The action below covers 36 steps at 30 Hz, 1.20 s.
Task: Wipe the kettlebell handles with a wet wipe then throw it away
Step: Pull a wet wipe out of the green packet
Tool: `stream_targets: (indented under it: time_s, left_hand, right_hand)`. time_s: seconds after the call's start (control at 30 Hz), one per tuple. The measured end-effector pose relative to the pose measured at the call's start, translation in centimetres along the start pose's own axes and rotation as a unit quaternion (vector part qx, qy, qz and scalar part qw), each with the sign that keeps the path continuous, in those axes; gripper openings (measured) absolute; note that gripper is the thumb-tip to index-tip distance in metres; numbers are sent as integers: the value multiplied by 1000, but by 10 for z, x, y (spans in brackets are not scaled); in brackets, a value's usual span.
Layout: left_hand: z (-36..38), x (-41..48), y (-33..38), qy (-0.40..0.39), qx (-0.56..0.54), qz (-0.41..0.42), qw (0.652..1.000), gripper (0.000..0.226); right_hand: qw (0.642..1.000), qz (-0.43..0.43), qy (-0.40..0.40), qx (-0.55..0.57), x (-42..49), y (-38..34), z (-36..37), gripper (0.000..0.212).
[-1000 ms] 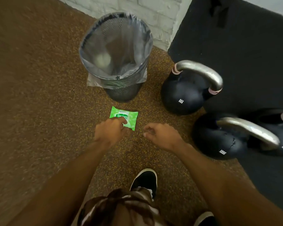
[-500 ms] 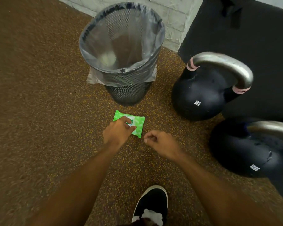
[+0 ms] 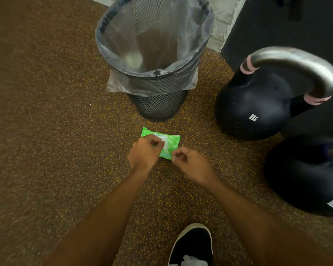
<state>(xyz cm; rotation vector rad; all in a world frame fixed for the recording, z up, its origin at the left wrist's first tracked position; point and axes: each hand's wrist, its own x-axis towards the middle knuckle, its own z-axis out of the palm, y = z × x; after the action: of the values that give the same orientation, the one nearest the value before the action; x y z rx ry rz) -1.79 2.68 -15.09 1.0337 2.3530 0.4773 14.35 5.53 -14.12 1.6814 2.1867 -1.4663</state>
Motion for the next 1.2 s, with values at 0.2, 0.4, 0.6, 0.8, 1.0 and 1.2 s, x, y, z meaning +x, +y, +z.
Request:
stream_targets:
  time_s: [0.2, 0.4, 0.6, 0.8, 1.0, 1.2]
  left_hand:
    - [7, 13, -25, -27, -183, -13, 983, 7]
    - [5, 18, -44, -52, -260, -51, 963, 10]
    - [8, 22, -50, -50, -254, -32, 965, 12]
    - [9, 24, -51, -47, -229, -14, 972, 9]
    - [9, 26, -50, -51, -223, -15, 973, 14]
    - [5, 26, -48, -53, -214, -19, 975, 12]
  right_hand:
    - [998, 2, 50, -25, 15, -11, 10, 31]
    - [997, 9, 61, -53, 31, -16, 14, 35]
    - [995, 29, 64, -75, 44, -18, 22, 32]
    - [991, 35, 83, -100, 53, -23, 24, 26]
    - [993, 28, 90, -77, 55, -27, 25, 15]
    - [997, -24, 52, -56, 49, -29, 30, 28]
